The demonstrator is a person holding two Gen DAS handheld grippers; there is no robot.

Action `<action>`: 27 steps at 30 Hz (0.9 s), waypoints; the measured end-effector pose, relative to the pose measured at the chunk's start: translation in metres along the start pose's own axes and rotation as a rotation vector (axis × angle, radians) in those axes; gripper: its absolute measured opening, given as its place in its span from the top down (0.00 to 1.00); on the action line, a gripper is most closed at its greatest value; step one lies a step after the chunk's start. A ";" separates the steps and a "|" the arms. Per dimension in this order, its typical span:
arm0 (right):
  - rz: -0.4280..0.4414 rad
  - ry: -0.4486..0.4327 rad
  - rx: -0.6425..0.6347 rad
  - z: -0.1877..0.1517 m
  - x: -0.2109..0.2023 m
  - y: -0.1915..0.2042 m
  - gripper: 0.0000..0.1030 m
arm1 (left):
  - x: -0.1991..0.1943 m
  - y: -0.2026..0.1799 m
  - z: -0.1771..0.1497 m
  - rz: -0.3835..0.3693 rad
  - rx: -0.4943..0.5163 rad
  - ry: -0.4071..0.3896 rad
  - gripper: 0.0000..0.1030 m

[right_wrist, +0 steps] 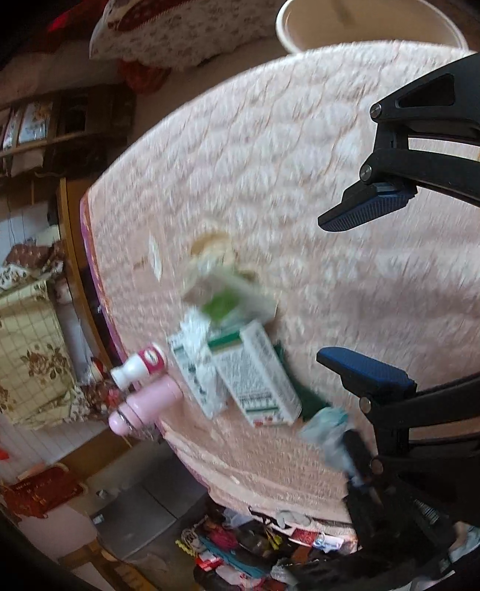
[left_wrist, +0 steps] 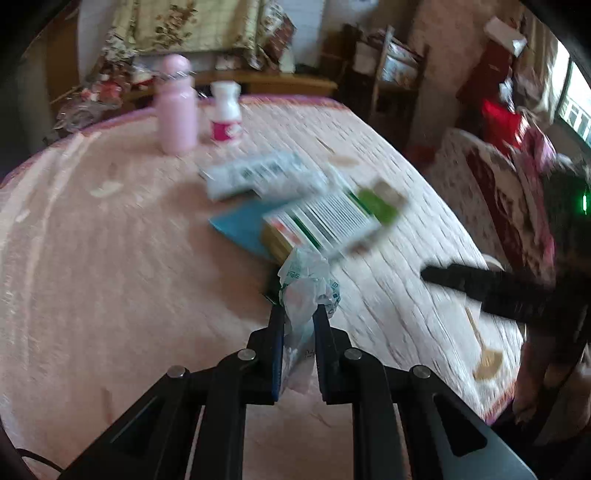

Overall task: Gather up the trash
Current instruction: 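Move the left gripper to the bed and grasp the clear plastic bag, then grasp the white Watermelon Frost box with the right gripper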

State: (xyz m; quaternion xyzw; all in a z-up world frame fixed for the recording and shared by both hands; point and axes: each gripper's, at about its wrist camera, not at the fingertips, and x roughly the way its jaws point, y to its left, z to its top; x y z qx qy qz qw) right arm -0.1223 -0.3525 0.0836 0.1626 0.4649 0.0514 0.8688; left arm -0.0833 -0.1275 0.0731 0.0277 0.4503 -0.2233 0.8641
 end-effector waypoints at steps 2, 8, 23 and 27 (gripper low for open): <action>-0.013 0.012 -0.018 0.003 0.007 0.009 0.33 | 0.000 0.013 0.015 0.045 -0.013 -0.023 0.85; -0.021 0.023 -0.019 0.004 0.012 0.011 0.33 | 0.040 0.040 0.059 0.154 -0.046 -0.018 0.85; -0.044 0.005 0.082 0.007 0.000 -0.022 0.33 | 0.032 -0.018 0.013 -0.068 0.036 0.051 0.85; -0.028 0.029 0.045 0.007 0.013 -0.001 0.33 | 0.020 0.002 0.011 -0.003 0.019 0.018 0.85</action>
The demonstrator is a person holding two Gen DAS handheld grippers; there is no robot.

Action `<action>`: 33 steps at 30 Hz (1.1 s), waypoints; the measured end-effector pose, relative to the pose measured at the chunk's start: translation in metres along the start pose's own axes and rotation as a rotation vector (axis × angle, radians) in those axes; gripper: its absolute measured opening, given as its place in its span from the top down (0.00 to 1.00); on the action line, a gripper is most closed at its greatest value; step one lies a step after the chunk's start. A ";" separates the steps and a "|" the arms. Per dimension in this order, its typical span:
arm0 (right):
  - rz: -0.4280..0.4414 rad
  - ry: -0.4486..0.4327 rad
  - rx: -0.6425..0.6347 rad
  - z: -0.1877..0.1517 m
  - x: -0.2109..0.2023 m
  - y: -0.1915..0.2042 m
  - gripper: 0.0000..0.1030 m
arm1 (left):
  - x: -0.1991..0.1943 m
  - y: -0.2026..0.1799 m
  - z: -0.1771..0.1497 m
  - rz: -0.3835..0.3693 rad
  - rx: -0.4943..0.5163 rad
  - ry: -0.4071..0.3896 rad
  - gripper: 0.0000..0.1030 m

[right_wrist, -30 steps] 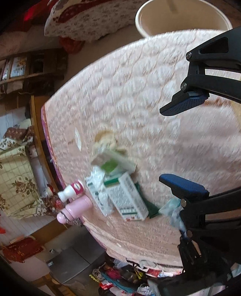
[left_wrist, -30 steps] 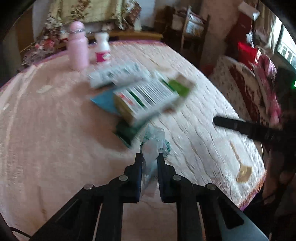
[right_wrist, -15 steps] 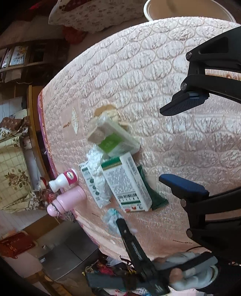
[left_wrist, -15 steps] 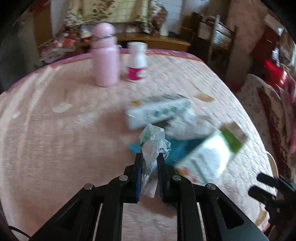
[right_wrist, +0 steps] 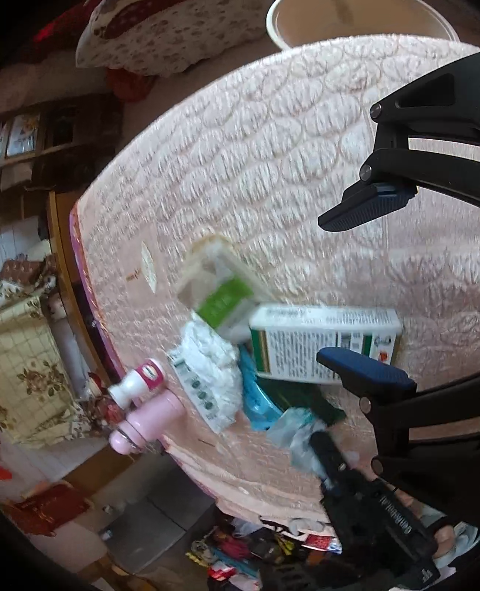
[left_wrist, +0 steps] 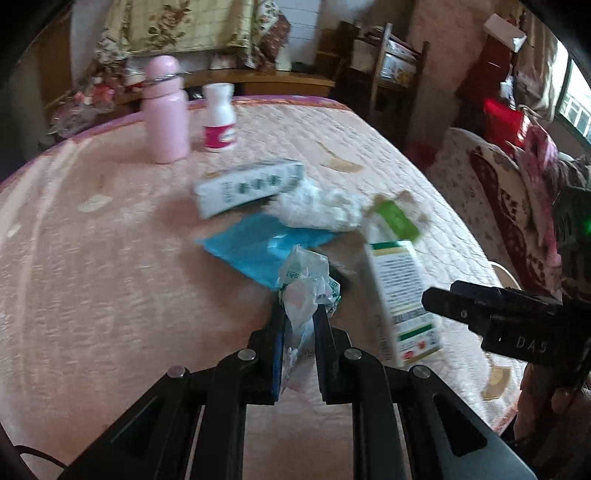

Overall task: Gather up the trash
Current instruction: 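Grasp the white Watermelon Frost box with the right gripper, then carry the plastic bag in the left gripper while the right carries the box over the bucket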

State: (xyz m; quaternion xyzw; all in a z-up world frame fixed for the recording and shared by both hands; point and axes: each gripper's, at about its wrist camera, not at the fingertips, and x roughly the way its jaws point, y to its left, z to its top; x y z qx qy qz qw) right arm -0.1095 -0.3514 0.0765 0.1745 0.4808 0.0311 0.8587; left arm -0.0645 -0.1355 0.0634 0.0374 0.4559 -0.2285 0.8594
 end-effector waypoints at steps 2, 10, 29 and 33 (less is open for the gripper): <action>0.000 0.009 -0.027 0.000 0.007 0.013 0.33 | -0.003 0.011 0.000 0.031 -0.014 -0.009 0.85; -0.113 0.061 -0.113 -0.004 0.039 0.047 0.33 | -0.014 0.020 -0.004 0.050 -0.041 -0.034 0.85; -0.068 -0.138 -0.033 -0.033 -0.075 -0.028 0.44 | -0.021 -0.093 0.005 -0.078 0.077 -0.063 0.85; -0.093 -0.157 0.007 -0.040 -0.092 -0.052 0.44 | -0.018 -0.123 0.007 -0.107 0.103 -0.059 0.85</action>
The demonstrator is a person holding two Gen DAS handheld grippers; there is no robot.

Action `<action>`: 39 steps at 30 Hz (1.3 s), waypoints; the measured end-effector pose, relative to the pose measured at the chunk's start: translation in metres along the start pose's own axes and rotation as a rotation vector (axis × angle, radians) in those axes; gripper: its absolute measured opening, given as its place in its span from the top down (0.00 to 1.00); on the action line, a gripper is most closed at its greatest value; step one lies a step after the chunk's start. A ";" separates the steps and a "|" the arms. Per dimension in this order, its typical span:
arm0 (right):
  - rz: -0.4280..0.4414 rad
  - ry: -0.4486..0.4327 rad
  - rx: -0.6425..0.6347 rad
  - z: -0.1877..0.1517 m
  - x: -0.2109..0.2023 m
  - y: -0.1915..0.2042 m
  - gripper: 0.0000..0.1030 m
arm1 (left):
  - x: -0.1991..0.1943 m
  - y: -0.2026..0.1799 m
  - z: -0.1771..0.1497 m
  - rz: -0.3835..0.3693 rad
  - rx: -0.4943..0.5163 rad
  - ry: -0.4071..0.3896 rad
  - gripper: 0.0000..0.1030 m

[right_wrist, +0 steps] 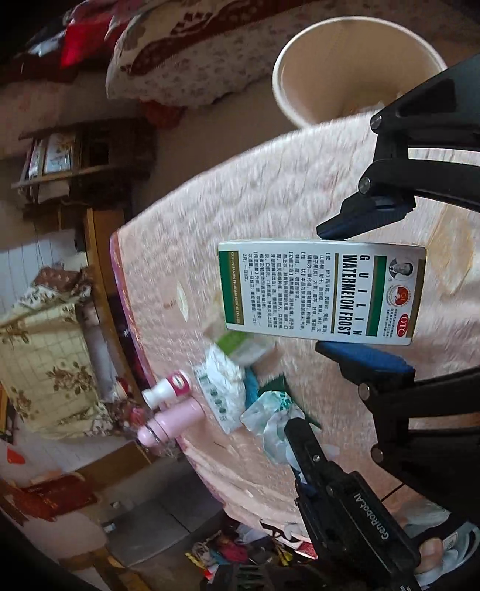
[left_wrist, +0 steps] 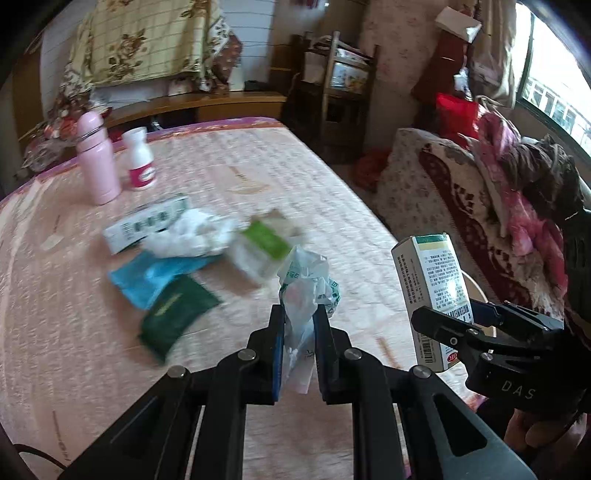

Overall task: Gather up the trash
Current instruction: 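Carry the plastic bag in the left gripper while the right carries the box over the bucket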

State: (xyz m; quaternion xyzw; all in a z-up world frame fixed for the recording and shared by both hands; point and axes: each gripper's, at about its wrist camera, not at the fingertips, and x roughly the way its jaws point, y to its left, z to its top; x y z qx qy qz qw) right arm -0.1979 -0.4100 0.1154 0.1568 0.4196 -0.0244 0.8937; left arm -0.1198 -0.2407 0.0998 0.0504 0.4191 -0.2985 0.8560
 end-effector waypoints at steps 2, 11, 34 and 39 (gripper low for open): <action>-0.014 -0.011 0.017 -0.002 -0.010 -0.014 0.44 | 0.004 -0.015 0.003 -0.015 0.015 0.003 0.85; -0.098 -0.037 0.114 -0.012 -0.045 -0.082 0.44 | 0.023 -0.082 0.011 -0.073 0.092 0.025 0.85; -0.225 -0.023 0.273 -0.041 -0.064 -0.188 0.44 | 0.071 -0.178 0.013 -0.174 0.175 0.092 0.85; -0.236 -0.013 0.288 -0.045 -0.061 -0.195 0.44 | 0.082 -0.184 0.012 -0.187 0.173 0.115 0.85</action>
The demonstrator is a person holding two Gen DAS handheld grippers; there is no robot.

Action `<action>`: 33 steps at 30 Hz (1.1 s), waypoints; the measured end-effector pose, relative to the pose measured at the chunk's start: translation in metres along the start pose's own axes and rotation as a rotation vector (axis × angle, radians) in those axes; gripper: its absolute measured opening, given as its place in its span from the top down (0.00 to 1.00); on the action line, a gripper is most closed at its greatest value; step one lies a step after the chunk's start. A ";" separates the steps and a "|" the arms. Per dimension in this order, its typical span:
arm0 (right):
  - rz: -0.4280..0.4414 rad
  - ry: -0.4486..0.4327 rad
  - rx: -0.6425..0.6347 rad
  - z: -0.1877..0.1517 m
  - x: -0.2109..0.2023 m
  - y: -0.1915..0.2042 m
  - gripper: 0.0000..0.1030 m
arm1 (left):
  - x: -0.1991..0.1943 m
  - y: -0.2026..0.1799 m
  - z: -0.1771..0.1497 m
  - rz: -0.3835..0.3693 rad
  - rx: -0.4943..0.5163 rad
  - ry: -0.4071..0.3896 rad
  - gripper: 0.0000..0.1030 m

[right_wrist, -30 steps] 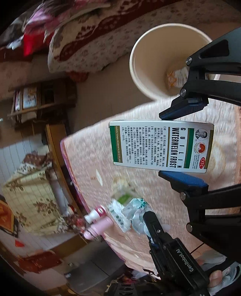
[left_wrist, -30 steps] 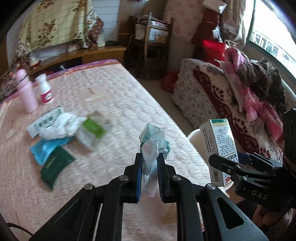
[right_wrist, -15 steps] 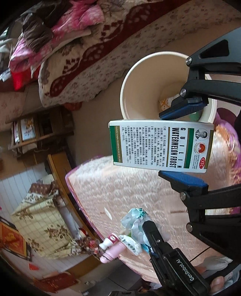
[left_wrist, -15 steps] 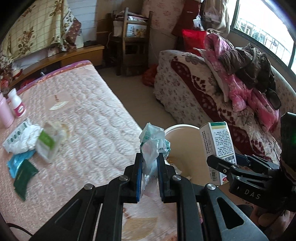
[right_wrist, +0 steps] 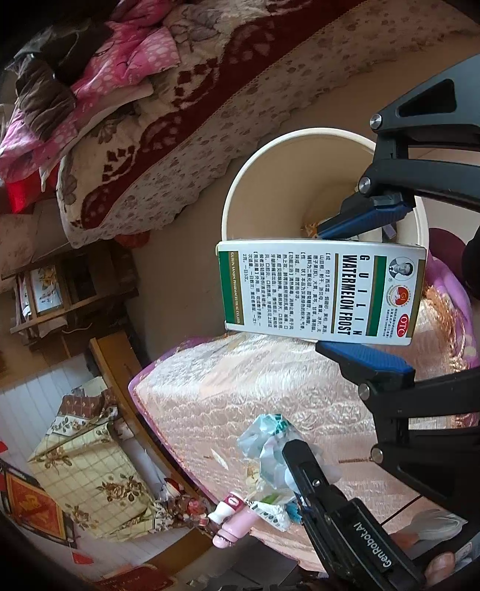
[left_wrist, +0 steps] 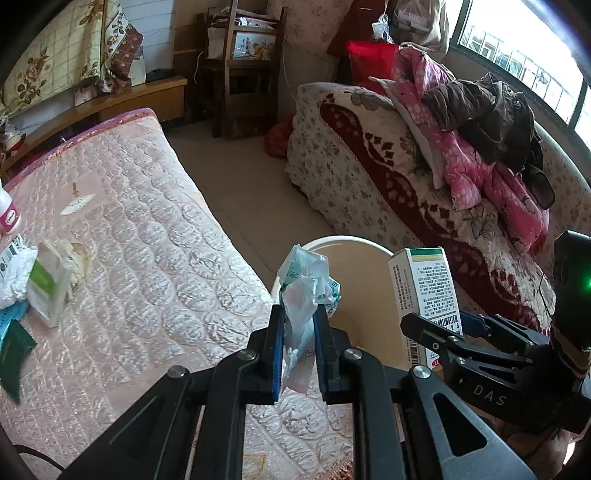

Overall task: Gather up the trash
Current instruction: 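Carry the plastic bag in the left gripper while the right carries the box over the bucket, then open both grippers to drop the bag and box into the bucket, then move both open grippers back over the trash on the bed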

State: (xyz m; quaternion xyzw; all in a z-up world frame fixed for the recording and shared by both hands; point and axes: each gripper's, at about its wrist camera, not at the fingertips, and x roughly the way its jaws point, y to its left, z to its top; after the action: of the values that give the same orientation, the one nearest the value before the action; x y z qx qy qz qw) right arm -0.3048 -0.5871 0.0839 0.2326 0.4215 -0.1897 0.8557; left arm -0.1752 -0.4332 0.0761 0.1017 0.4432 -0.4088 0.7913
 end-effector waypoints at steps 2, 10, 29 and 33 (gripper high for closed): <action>-0.005 0.004 0.004 0.000 0.002 -0.002 0.44 | 0.005 -0.002 0.000 -0.006 0.000 0.010 0.85; -0.023 0.014 0.015 0.001 0.010 -0.007 0.43 | 0.012 -0.006 0.002 -0.031 0.006 0.014 0.85; -0.065 0.048 0.053 0.000 0.021 -0.015 0.39 | 0.011 -0.005 -0.001 -0.076 -0.006 -0.002 0.62; -0.059 0.041 0.055 -0.001 0.020 -0.015 0.37 | 0.008 0.000 -0.004 -0.071 -0.015 -0.004 0.60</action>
State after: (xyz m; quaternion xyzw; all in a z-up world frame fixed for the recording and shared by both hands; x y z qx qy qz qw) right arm -0.3015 -0.6015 0.0636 0.2472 0.4401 -0.2215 0.8344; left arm -0.1756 -0.4359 0.0678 0.0791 0.4480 -0.4333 0.7780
